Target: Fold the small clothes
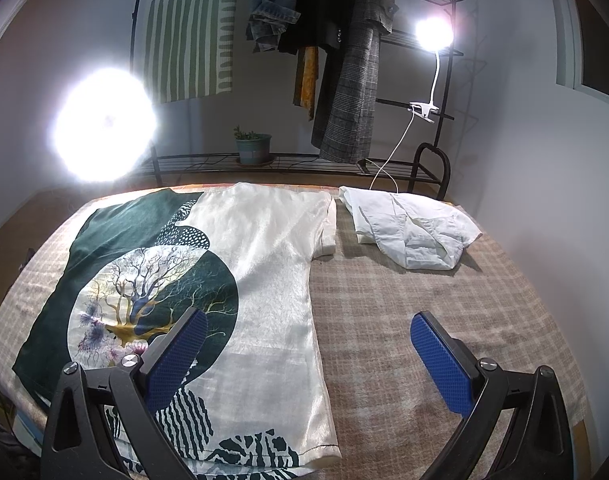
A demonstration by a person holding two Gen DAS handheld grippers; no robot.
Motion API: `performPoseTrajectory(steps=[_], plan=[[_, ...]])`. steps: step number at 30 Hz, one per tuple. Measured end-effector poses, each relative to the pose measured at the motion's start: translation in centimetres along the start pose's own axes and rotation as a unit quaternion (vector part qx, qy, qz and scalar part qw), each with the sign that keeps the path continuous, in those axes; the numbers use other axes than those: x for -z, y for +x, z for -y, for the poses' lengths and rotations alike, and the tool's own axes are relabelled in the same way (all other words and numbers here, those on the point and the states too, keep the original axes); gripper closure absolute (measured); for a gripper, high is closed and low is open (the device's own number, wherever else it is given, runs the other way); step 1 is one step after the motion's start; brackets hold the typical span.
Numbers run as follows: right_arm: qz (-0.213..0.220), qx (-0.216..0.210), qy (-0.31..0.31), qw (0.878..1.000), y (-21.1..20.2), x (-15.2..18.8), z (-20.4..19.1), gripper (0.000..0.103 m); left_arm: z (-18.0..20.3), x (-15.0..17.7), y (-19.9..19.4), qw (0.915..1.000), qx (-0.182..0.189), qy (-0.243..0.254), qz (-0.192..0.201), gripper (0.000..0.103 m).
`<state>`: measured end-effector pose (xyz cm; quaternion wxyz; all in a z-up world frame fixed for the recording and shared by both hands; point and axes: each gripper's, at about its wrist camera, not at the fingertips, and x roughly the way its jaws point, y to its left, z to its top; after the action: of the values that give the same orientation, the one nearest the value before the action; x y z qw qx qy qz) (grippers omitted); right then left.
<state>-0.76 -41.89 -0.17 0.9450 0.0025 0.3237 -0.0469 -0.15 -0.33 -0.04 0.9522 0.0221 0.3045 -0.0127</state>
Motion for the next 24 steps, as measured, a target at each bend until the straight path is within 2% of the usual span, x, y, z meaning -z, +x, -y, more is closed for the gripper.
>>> performPoseTrajectory(steps=[11, 16, 21, 24], plan=[[0.001, -0.006, -0.009, 1.000, 0.8, 0.4, -1.1, 0.000, -0.9, 1.2, 0.4, 0.9998, -0.011, -0.007, -0.017, 0.000], [-0.003, -0.026, -0.027, 0.999, 1.5, -1.1, -2.6, 0.000, -2.4, 1.9, 1.3, 0.9988, 0.000, -0.025, -0.041, 0.001], [-0.013, -0.085, -0.026, 0.996, 2.7, -4.0, -4.4, 0.000, -5.2, 3.9, 2.3, 0.9946, 0.001, -0.075, -0.071, 0.020], [-0.012, -0.133, -0.038, 0.990, 3.8, -6.6, -6.8, 0.000, -7.4, 6.0, 3.1, 0.9859, 0.019, -0.134, -0.098, 0.036]])
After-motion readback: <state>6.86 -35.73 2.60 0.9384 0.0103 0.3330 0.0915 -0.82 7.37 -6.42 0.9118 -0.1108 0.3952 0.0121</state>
